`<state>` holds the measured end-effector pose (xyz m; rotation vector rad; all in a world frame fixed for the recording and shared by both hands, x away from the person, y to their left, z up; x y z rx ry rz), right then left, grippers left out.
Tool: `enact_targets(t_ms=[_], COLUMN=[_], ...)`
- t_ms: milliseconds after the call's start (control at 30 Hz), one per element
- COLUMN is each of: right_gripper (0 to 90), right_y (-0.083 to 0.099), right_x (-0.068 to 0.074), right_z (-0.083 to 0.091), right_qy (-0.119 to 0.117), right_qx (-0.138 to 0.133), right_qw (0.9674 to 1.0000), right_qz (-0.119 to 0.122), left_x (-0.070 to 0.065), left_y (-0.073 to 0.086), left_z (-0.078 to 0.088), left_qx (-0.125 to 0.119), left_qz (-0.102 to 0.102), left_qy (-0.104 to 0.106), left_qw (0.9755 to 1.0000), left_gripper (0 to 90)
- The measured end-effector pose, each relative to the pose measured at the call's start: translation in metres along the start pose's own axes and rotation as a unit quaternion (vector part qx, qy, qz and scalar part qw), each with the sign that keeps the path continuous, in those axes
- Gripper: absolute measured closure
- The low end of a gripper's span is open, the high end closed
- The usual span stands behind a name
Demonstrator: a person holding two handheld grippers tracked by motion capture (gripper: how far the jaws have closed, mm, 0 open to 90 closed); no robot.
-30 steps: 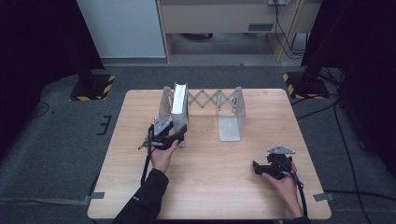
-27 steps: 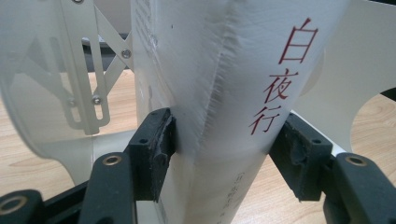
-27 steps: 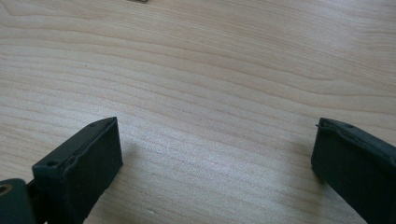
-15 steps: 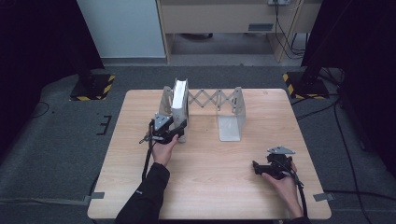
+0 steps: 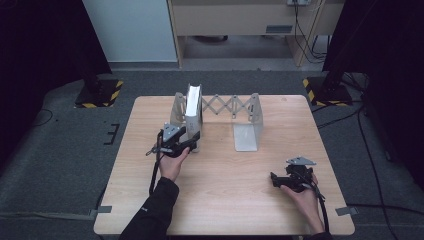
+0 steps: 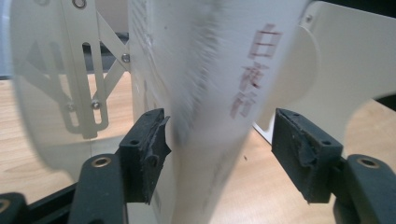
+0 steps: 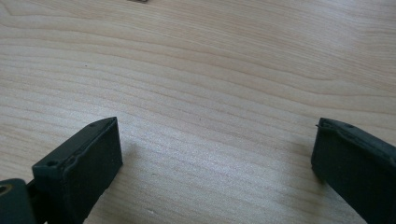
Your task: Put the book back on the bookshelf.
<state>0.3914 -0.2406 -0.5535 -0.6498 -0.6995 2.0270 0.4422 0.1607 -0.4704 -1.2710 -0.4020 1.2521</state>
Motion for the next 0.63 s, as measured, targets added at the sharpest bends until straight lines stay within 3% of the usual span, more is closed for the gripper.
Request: enact_targets(t_ms=[233, 267, 400, 633], right_gripper=[3.9, 4.9, 5.4, 5.1], right_y=[0.0, -0.001, -0.002, -0.001], right_x=[0.001, 0.001, -0.001, -0.009], right_z=[0.001, 0.002, 0.007, 0.013], right_qy=[-0.001, 0.002, 0.009, 0.014], right_qx=[-0.002, -0.003, -0.015, -0.019], right_qw=[1.0, 1.0, 0.9998, 0.9997], right_qz=[0.004, 0.008, 0.006, -0.001], left_x=[0.003, 0.007, 0.019, 0.043], left_y=[0.014, 0.021, 0.038, 0.057], left_z=[0.027, 0.037, 0.051, 0.06], left_qx=[0.044, 0.059, 0.088, 0.119], left_qz=[-0.006, -0.006, -0.001, 0.015], left_qy=[0.004, 0.004, -0.006, -0.036], left_qw=[0.999, 0.9982, 0.9961, 0.9921], left_gripper=[28.9, 28.6, 26.6, 23.0])
Point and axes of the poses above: each handheld gripper's, and its own axes: z roughly backward along the jaws, y roughly out of its underside, x roughly to its left, the point moved 2 cm from there along -z, roughly forward along the jaws, and after that the axes turned 15 degrees about z, right-handed, at the moved point
